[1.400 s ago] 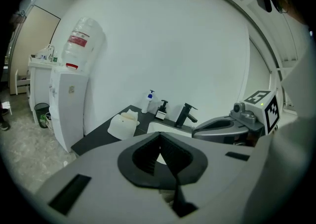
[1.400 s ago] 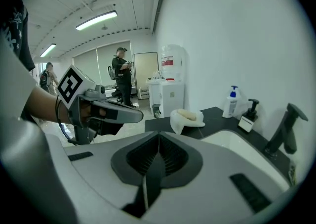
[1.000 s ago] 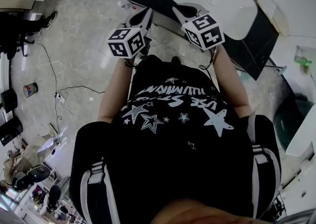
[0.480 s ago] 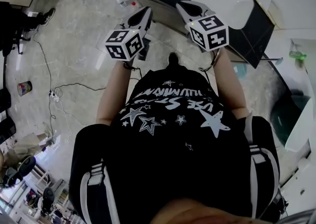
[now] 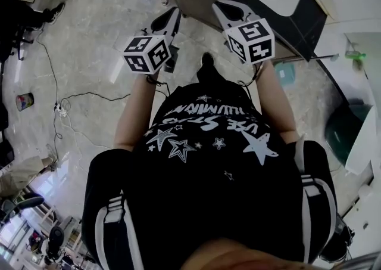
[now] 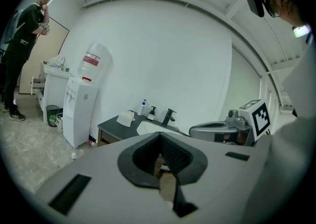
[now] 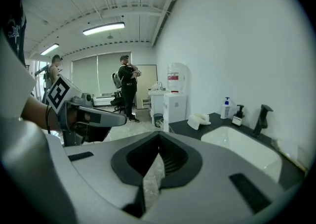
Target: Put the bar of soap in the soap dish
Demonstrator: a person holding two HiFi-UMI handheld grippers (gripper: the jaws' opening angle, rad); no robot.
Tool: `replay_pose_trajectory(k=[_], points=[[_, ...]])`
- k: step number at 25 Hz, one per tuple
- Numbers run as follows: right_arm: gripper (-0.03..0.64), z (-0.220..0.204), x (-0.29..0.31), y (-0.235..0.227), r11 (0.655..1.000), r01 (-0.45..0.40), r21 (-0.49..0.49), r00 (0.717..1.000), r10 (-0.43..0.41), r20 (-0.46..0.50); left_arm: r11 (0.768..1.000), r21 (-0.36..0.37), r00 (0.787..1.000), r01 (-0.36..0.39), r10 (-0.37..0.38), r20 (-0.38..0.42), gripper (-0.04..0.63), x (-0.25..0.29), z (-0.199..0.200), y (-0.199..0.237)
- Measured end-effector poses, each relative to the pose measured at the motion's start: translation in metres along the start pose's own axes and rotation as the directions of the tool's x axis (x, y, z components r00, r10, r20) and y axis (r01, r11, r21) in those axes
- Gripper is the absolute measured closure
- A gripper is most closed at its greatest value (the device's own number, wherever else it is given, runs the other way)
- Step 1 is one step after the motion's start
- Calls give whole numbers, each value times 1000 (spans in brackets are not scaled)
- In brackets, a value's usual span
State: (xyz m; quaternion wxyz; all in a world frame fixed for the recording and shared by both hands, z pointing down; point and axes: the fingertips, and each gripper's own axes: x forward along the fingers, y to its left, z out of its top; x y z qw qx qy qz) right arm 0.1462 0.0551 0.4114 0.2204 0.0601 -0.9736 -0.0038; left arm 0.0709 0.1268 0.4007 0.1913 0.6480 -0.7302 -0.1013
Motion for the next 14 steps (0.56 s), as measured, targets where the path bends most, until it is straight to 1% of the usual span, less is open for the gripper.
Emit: replay_pose_trajectory(k=[3, 7, 14], points=[[609, -2, -16, 10, 1000, 23, 8, 999, -23, 33, 999, 31, 1000, 9, -9, 19, 583, -15, 1, -13], [609, -1, -31, 26, 998, 38, 46, 997, -41, 73, 998, 69, 999, 14, -17, 45, 583, -40, 5, -26], [609, -16, -46, 58, 998, 26, 54, 996, -31, 81, 998, 61, 999, 19, -22, 39, 583, -67, -13, -37]])
